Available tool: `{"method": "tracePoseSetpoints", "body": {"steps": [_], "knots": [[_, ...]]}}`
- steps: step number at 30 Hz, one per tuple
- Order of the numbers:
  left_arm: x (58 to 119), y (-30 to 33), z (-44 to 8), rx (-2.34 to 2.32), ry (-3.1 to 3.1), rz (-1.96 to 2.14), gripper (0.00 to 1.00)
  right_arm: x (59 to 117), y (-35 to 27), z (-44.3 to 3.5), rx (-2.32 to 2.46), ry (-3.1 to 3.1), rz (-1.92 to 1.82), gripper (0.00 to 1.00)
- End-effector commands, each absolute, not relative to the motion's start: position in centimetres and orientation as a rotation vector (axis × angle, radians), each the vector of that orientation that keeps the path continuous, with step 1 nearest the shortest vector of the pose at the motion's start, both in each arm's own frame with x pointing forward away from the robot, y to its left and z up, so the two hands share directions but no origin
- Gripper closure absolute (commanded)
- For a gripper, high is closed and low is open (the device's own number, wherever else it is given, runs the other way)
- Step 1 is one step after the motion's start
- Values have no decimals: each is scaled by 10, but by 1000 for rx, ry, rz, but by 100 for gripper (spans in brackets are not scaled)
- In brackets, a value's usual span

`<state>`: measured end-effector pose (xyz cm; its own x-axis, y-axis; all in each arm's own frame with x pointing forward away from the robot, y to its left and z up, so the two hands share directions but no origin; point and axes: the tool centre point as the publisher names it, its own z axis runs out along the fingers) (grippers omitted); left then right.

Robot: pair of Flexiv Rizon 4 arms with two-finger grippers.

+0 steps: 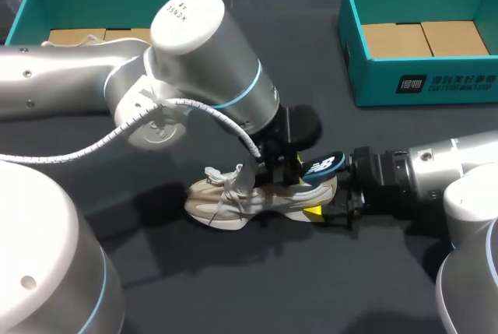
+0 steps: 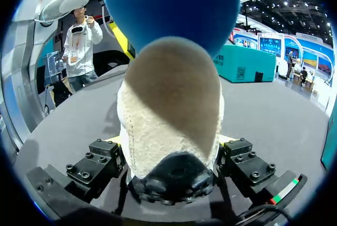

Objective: Take the shoe out of the shoebox, open the shoe tongue, remove and reinsert the insole, then place the shoe into the shoebox

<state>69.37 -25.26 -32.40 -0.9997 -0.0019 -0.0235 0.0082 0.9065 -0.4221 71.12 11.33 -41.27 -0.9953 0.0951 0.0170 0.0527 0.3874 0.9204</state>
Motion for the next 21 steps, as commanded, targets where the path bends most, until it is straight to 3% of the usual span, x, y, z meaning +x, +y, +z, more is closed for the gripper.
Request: {"method": "tracePoseSetpoints", "body": {"steps": [1,21], "knots": [[698,-261,-329,4,3045,-667,100,711,114,-413,140,2588,1706,100],[708,-262,-307,-81,2926,-742,100,711,114,-413,140,2588,1706,100]]}}
